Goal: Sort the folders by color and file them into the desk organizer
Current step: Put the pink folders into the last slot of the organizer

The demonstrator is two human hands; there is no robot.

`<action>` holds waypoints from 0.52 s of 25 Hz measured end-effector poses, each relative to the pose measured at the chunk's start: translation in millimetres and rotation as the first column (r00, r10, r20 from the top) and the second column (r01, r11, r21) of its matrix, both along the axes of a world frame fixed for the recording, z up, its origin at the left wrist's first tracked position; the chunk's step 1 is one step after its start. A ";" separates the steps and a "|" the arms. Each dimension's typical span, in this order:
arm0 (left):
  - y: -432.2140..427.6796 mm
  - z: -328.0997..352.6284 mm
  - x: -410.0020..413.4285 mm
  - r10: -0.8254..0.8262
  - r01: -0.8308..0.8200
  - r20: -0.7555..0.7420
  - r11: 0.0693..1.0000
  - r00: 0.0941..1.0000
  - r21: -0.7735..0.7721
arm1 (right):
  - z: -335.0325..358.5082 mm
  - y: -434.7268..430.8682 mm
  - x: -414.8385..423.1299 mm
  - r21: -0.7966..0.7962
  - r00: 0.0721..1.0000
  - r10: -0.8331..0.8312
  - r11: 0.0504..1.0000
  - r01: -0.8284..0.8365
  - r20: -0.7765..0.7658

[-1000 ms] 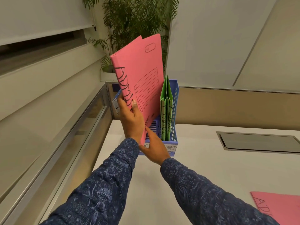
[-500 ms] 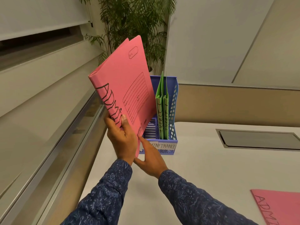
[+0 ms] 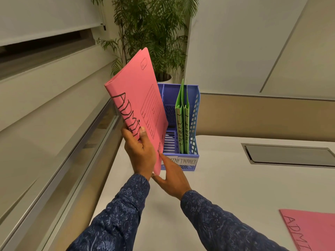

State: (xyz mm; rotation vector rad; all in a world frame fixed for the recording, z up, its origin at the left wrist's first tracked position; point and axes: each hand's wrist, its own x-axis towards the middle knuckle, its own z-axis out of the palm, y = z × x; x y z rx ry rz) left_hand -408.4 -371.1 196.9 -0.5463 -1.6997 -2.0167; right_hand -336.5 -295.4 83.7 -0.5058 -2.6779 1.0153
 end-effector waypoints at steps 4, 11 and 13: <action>9.4 4.5 -1.0 -0.048 0.048 -0.005 0.999 0.999 0.004 | 2.0 8.4 1.2 0.018 0.999 -0.037 0.999 0.037 -0.023; 29.8 15.1 -23.1 -0.124 0.128 0.048 0.987 0.991 -0.096 | 12.2 29.8 -14.9 0.044 0.997 -0.058 0.997 0.060 -0.045; 34.7 17.9 -37.5 -0.149 0.160 0.084 0.977 0.985 -0.138 | 17.5 37.5 -21.7 0.045 0.997 -0.062 0.997 0.064 -0.043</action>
